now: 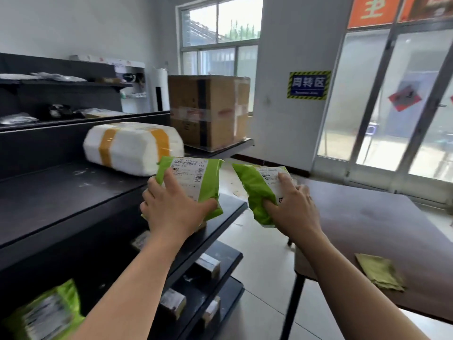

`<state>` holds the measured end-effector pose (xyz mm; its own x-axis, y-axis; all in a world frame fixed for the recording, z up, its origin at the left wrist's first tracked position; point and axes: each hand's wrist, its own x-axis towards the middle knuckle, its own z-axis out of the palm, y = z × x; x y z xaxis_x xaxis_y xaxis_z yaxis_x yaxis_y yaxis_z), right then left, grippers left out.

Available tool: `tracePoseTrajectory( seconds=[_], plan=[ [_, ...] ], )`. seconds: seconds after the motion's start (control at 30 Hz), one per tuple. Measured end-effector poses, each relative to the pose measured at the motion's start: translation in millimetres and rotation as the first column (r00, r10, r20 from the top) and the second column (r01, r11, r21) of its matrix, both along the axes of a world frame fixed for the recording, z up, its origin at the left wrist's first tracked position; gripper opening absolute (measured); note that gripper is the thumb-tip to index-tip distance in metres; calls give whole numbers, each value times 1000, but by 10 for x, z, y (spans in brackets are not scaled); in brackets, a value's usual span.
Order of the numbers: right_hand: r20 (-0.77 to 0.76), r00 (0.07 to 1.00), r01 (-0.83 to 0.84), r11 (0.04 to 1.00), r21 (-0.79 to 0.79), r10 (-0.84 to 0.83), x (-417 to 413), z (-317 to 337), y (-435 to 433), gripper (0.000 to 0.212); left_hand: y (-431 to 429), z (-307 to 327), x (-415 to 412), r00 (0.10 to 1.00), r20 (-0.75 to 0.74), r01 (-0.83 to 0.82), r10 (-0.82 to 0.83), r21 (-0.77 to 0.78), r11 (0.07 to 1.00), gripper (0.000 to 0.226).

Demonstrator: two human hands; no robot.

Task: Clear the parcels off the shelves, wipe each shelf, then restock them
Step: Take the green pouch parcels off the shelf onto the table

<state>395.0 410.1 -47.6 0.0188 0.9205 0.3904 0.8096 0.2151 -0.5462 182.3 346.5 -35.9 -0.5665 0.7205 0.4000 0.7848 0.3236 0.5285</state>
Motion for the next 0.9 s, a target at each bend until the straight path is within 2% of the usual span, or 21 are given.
tracePoseTrajectory(
  seconds=[0.53, 0.9],
  plan=[
    [50, 971, 239, 965, -107, -235, 2450, -589, 943, 84, 1495, -661, 2363, 969, 101, 233, -226, -57, 971, 116],
    [127, 919, 393, 889, -234, -372, 3267, -1098, 1773, 81, 2538, -1230, 3259, 947, 128, 314, -294, -180, 932, 119]
  ],
)
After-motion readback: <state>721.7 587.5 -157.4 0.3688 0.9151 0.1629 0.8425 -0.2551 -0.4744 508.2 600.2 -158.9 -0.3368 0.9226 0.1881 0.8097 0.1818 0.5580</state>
